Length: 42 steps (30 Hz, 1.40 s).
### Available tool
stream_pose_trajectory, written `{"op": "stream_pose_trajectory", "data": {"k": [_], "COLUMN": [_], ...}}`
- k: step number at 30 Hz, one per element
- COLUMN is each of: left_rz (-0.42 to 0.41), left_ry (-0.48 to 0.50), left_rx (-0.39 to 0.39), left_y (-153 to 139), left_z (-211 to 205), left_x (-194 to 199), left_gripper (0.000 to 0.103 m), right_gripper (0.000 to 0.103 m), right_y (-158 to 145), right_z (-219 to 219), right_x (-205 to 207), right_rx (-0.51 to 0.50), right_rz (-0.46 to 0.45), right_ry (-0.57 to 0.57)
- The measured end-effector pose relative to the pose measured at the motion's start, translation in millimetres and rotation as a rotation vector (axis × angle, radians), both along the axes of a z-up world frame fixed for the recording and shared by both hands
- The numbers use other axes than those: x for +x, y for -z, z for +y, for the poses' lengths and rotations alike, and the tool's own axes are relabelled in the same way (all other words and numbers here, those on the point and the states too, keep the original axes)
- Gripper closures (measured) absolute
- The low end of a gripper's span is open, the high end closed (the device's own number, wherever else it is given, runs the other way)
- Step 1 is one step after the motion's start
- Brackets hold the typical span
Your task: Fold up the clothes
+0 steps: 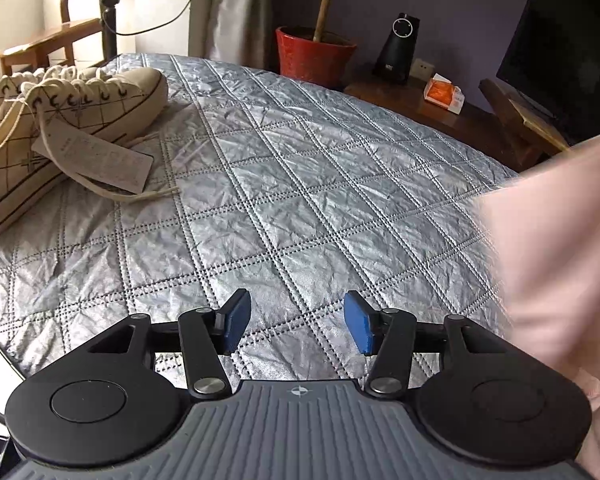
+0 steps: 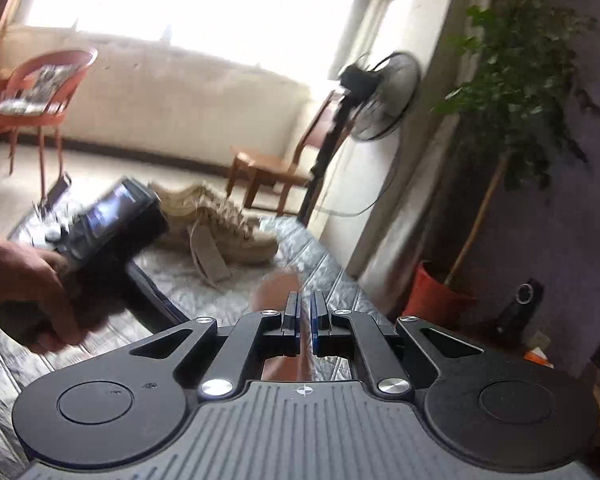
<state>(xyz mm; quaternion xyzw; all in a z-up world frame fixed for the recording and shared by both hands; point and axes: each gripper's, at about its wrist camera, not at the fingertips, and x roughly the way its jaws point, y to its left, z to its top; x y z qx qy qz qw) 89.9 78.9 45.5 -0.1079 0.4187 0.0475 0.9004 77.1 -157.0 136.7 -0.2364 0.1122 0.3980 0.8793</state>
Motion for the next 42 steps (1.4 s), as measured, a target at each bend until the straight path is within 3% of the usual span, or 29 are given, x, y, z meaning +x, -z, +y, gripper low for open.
{"op": "stream_pose_trajectory", "data": {"k": [5, 8, 10, 11, 14, 20, 21, 22, 23, 25, 29, 34, 37, 39, 41, 42], "left_rz": [0.009, 0.006, 0.006, 0.006, 0.012, 0.025, 0.025, 0.025, 0.027, 0.028, 0.027, 0.031, 0.030, 0.029, 0.028, 0.028], "left_ry": [0.001, -0.007, -0.026, -0.037, -0.044, -0.027, -0.023, -0.021, -0.021, -0.022, -0.011, -0.001, 0.001, -0.005, -0.021, -0.026], "left_rx": [-0.002, -0.001, -0.005, -0.007, -0.013, -0.008, -0.005, -0.004, -0.004, -0.007, -0.005, 0.012, 0.013, 0.009, 0.004, 0.001], "left_y": [3, 3, 2, 2, 2, 4, 4, 4, 5, 5, 3, 5, 5, 5, 5, 4], "left_z": [-1, 2, 7, 9, 11, 6, 5, 5, 5, 5, 3, -3, -3, -1, 3, 5], "left_x": [2, 3, 3, 3, 2, 2, 2, 3, 3, 3, 2, 3, 2, 2, 3, 3], "left_gripper": [0.044, 0.043, 0.043, 0.043, 0.043, 0.042, 0.041, 0.040, 0.040, 0.040, 0.040, 0.038, 0.038, 0.038, 0.038, 0.038], "right_gripper": [0.095, 0.081, 0.053, 0.050, 0.051, 0.051, 0.058, 0.080, 0.090, 0.097, 0.097, 0.097, 0.097, 0.087, 0.067, 0.043], "right_y": [37, 47, 48, 51, 68, 96, 98, 101, 102, 101, 86, 78, 82, 79, 70, 64], "right_z": [14, 7, 4, 6, 13, 5, 4, 5, 6, 8, 11, 33, 35, 31, 26, 24], "right_x": [57, 69, 58, 52, 46, 62, 66, 66, 64, 57, 54, 59, 71, 69, 54, 41], "right_rx": [-0.080, -0.026, 0.003, -0.021, -0.093, -0.103, -0.093, -0.096, -0.103, -0.110, -0.088, -0.282, -0.326, -0.307, -0.236, -0.194], "right_rz": [0.080, 0.170, 0.221, 0.238, 0.375, 0.551, 0.604, 0.635, 0.641, 0.624, 0.534, 0.212, 0.123, 0.113, 0.164, 0.189], "right_ry": [0.133, 0.267, 0.286, 0.289, 0.324, 0.433, 0.439, 0.432, 0.416, 0.386, 0.337, 0.388, 0.498, 0.564, 0.533, 0.475]}}
